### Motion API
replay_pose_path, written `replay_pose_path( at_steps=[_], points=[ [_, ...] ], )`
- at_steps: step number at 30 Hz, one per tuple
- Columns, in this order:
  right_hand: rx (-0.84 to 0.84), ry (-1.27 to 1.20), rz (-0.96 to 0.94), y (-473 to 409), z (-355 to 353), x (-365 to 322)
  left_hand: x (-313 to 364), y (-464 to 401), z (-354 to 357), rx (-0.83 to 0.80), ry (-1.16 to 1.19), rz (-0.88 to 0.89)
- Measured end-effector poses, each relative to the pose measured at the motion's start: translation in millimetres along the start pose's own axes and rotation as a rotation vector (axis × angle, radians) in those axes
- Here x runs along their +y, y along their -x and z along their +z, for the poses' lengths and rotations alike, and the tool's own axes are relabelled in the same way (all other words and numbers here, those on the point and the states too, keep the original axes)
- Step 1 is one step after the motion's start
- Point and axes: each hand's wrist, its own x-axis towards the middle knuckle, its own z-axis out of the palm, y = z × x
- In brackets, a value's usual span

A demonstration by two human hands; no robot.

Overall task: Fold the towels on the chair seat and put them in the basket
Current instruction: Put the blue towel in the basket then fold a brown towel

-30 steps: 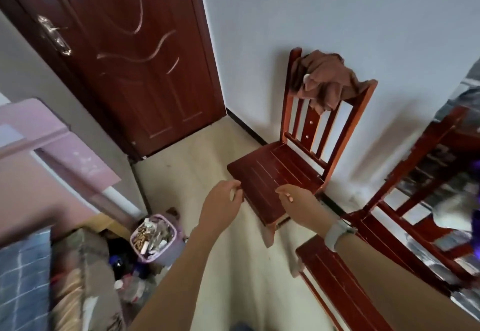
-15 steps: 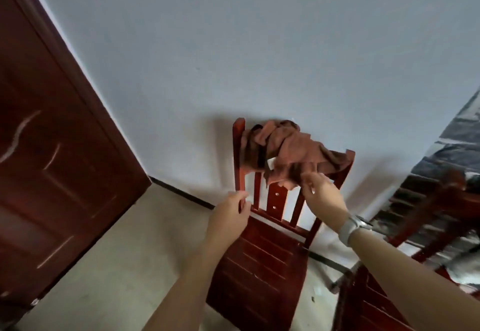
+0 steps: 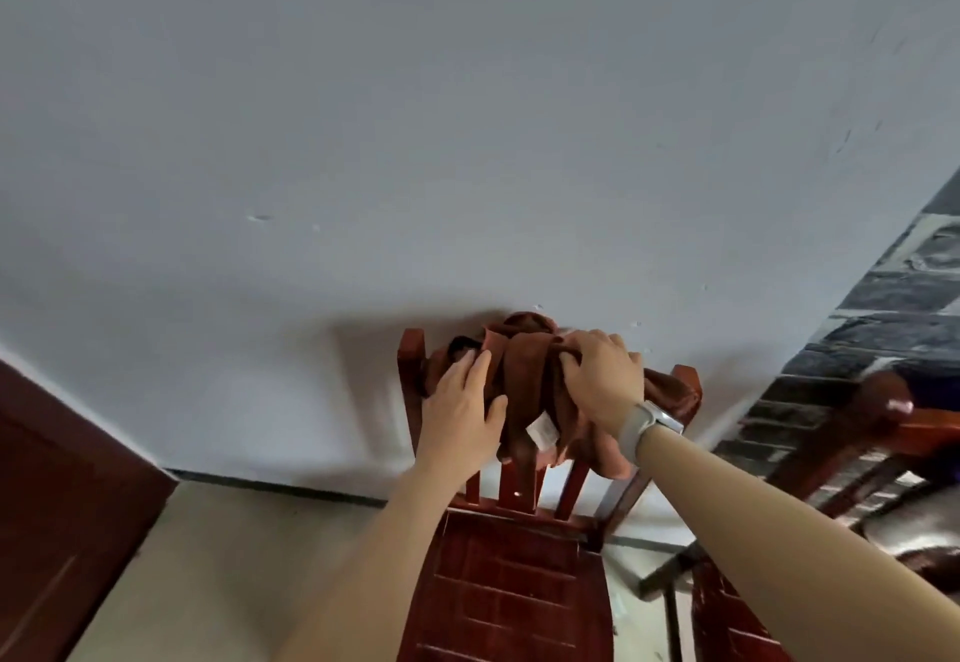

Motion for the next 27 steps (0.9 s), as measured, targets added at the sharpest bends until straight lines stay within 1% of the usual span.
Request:
replay_pose_path(
  at_steps=[1,3,5,7,8,9,11,13,14,15,17,19,22,24,25,26,27],
  points=[
    [0.043,-0.085,-0.005,1.5,-4.9,1.2,-0.9,-0.1,2.0,-0.015,0.020,-0.012],
    [0.115,-0.330,0.035,6.8,-20.3,4.9,-3.1,0.3,5.0,-0.042,0.049,-0.032],
    [0.250,-0.576,0.105,14.6,-39.6,12.4,-5.1,-0.9,6.4,-0.044,0.048,-0.047],
    [0.389,-0.706,0.160,23.3,-54.0,27.2,-5.7,-3.4,6.2,-0.028,0.027,-0.046],
    [0.399,-0.730,0.177,28.2,-57.4,35.4,-4.8,-4.9,6.0,-0.023,0.015,-0.042],
    [0.356,-0.724,0.196,33.3,-57.5,43.1,-3.9,-6.1,6.2,-0.026,-0.006,-0.038],
    [0.164,-0.649,0.243,42.0,-48.7,58.2,-1.6,-7.6,7.8,-0.064,-0.073,-0.040],
    [-0.081,-0.395,0.199,49.5,-37.7,69.3,1.8,-7.8,9.5,-0.106,-0.136,-0.039],
    [-0.172,-0.240,0.155,51.8,-32.1,72.8,3.2,-6.7,10.1,-0.112,-0.147,-0.032],
    [-0.229,-0.116,0.115,52.7,-28.1,74.4,4.7,-4.7,10.1,-0.106,-0.144,-0.017],
    [-0.279,-0.030,0.042,57.0,-27.4,71.5,6.8,2.2,9.0,-0.066,-0.114,0.050],
    [-0.253,-0.090,-0.055,63.2,-32.1,73.1,8.3,10.4,8.3,-0.002,-0.035,0.126],
    [-0.088,-0.275,-0.147,83.3,-44.5,82.8,13.6,25.8,6.5,0.085,0.100,0.166],
    [0.009,-0.395,-0.134,103.7,-50.6,97.0,17.2,40.1,7.7,0.140,0.118,0.191],
    [0.000,-0.414,-0.096,114.1,-50.9,106.8,19.4,48.7,10.2,0.166,0.117,0.207],
    [-0.074,-0.400,-0.049,123.4,-48.8,117.9,21.8,58.0,13.6,0.185,0.111,0.228],
    [-0.214,-0.349,-0.003,131.5,-44.8,128.8,24.7,67.6,18.0,0.184,0.095,0.255]
  ],
)
